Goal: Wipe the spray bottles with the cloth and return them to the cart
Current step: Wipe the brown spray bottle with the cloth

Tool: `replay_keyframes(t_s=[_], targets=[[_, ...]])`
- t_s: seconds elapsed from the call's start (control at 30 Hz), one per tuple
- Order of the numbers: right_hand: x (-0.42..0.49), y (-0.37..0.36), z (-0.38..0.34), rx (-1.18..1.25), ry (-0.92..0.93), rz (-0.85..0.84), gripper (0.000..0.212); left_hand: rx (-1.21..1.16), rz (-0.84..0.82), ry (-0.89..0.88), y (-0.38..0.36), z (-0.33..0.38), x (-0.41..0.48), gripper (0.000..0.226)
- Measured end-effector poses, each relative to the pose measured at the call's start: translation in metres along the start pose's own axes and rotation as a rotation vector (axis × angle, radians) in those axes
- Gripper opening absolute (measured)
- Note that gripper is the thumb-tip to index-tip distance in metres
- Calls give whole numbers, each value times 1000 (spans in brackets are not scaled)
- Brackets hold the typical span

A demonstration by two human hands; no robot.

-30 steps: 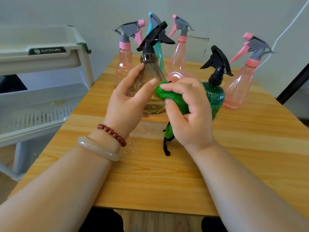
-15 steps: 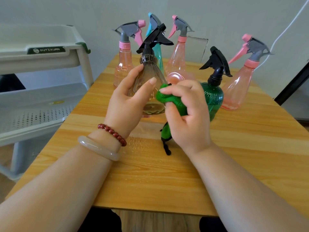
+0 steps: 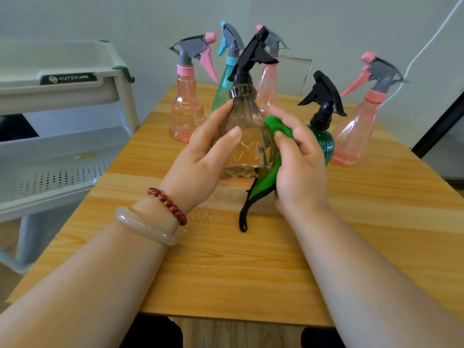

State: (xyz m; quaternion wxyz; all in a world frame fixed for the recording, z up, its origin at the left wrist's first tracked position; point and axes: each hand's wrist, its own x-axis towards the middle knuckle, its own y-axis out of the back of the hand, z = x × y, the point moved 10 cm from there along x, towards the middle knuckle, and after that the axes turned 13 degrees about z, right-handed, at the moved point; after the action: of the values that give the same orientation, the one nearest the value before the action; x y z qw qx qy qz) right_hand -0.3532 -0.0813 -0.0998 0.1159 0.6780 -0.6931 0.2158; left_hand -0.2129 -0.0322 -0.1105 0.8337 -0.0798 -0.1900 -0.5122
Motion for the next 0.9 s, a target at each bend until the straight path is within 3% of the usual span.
replay_keyframes(t_s=[0.17,0.37,0.47,0.57,0.63,0.77,0.83,0.9], targets=[[-8,-9,-12,-149,181,-97,37,-106,-48,122,2,-12,0,72],[-22,-21,-25,-37,279,-214,21,-253,-1,105,8,-5,2,66],[-13,-10,-29,-180,391,-100,17,-164,-77,16,2,0,0,72],[6,12,-22,-260,331,104,20,-99,-179,0,-13,-2,-8,76],[8,14,-20,-277,308,89,20,-65,-186,-22,-18,-1,-10,75],[-13,-7,-39,-266,467,-148,20,-45,-77,-74,-7,7,-6,70],[-13,-10,-41,-303,529,-124,22,-3,-84,-111,-3,9,-5,72],[-3,-2,-41,-375,569,22,24,28,-144,-113,-8,6,-7,76]])
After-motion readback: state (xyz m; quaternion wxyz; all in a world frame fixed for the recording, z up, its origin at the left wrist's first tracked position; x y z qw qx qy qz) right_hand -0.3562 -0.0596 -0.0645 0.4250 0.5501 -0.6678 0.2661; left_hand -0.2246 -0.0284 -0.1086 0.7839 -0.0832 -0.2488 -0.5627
